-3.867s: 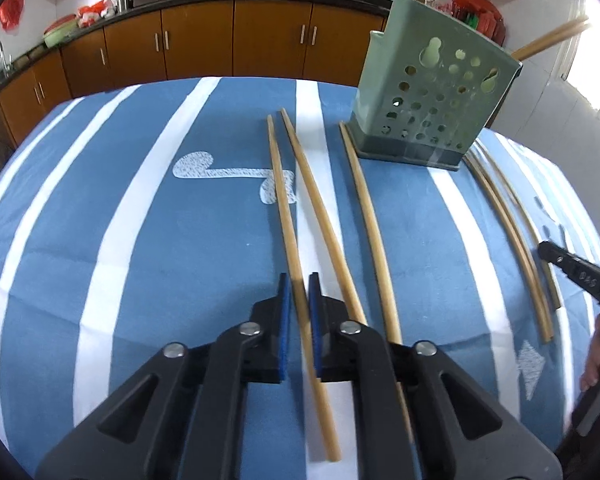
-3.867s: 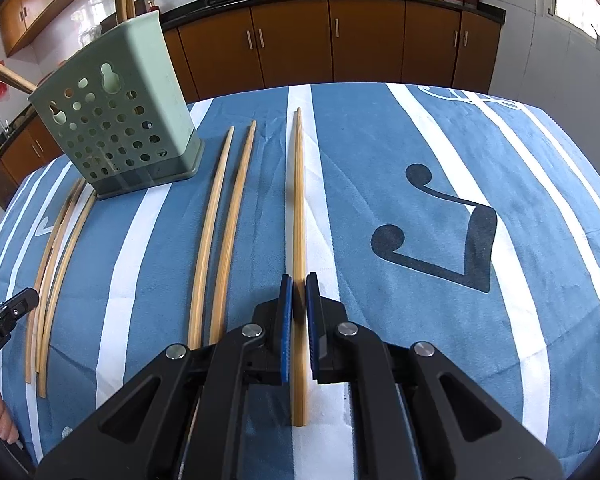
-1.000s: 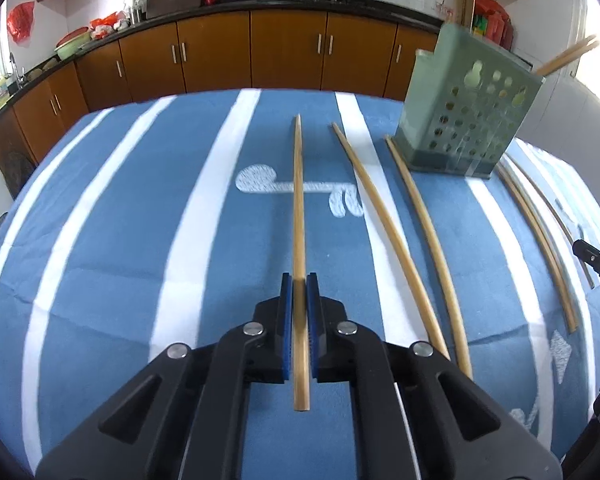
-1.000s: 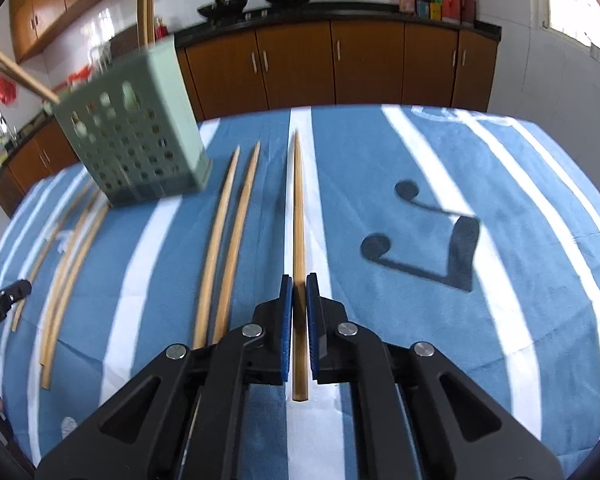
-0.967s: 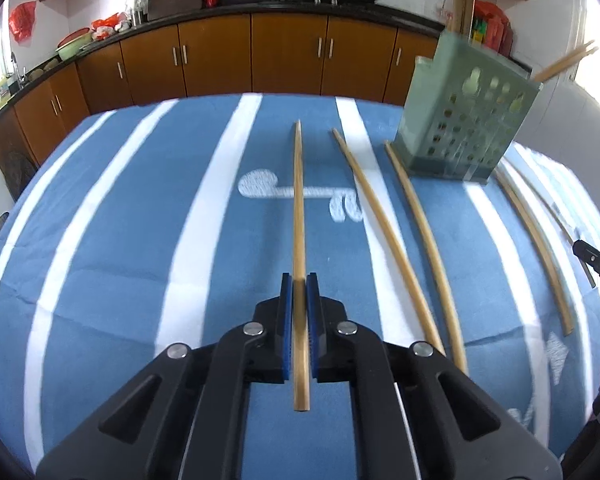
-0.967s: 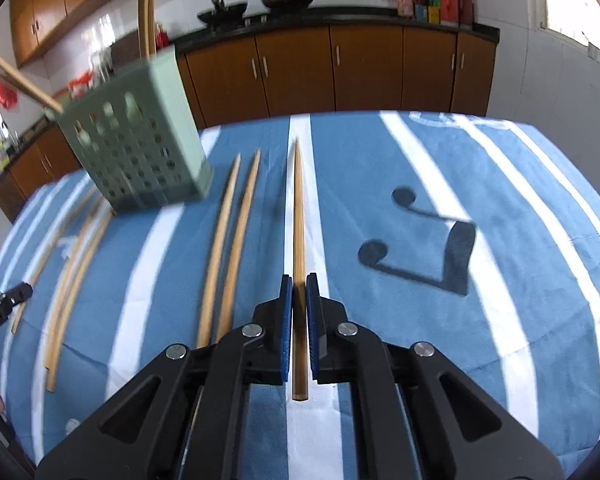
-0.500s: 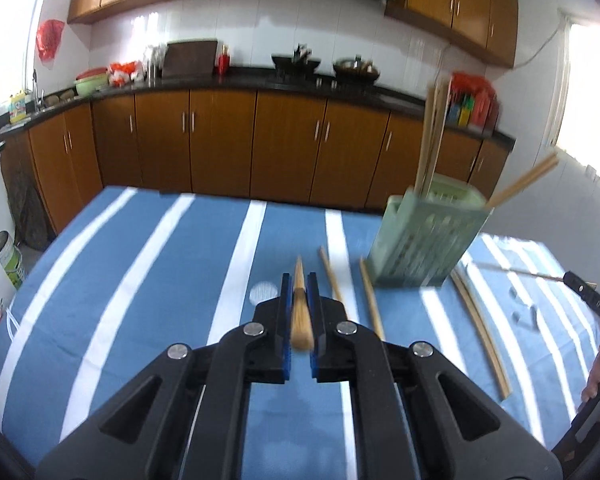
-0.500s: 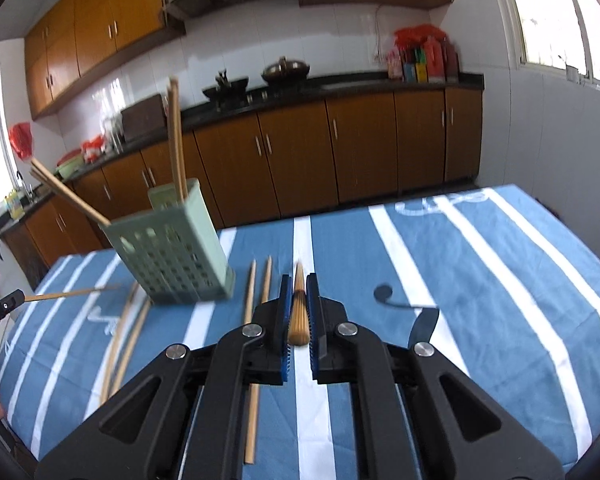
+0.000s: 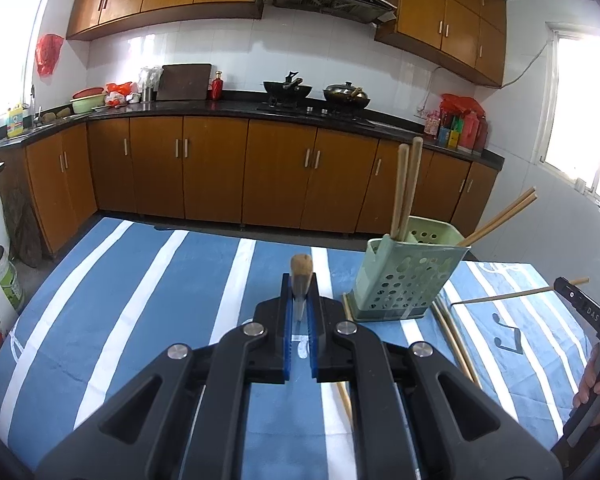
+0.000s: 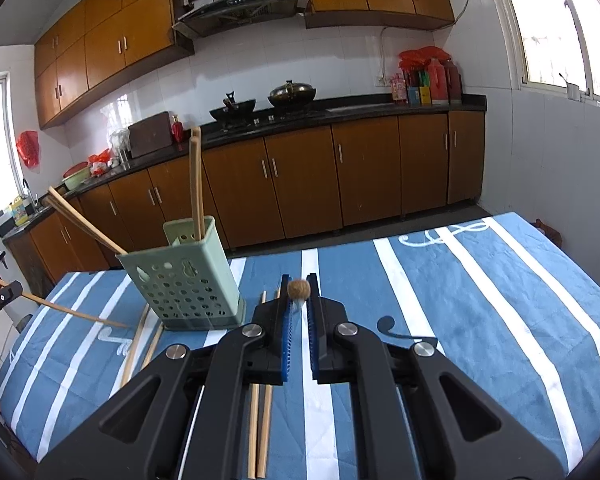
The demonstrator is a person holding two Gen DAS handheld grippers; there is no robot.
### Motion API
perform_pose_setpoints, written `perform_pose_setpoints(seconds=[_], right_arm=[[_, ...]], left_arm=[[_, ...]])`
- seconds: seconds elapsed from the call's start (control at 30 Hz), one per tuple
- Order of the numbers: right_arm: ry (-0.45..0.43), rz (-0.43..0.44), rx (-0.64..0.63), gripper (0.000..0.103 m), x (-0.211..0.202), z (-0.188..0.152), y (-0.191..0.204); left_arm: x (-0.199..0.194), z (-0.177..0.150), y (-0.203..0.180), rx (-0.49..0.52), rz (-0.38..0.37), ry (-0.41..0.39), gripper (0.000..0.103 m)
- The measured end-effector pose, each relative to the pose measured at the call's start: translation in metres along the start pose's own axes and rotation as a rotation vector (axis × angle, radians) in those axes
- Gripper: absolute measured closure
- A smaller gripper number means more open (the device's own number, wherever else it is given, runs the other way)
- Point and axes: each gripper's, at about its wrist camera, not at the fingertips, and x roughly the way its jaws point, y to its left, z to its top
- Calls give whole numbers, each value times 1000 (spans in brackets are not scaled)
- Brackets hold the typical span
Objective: Organize utensils
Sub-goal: 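Lift both held chopsticks upright over the green holder with both tools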
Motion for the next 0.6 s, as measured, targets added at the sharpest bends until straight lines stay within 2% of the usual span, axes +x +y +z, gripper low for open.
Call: perform_pose_setpoints(seconds=[0.13,0.37,0.47,0.6], right_arm=[[-51,46,2,95,-13,18,6],[-162,197,14,95,-47,60,22],[-216,247,16,95,-58,74,31],[-296,268,17,95,-64,86,44]], left_arm=[[-12,10,-9,33,-34,-32,95],[-40,40,-33,57,-132,-113,95],[-49,56,-47,63,-157,-173,95],[-55,75,-60,31,-166,-257,95]])
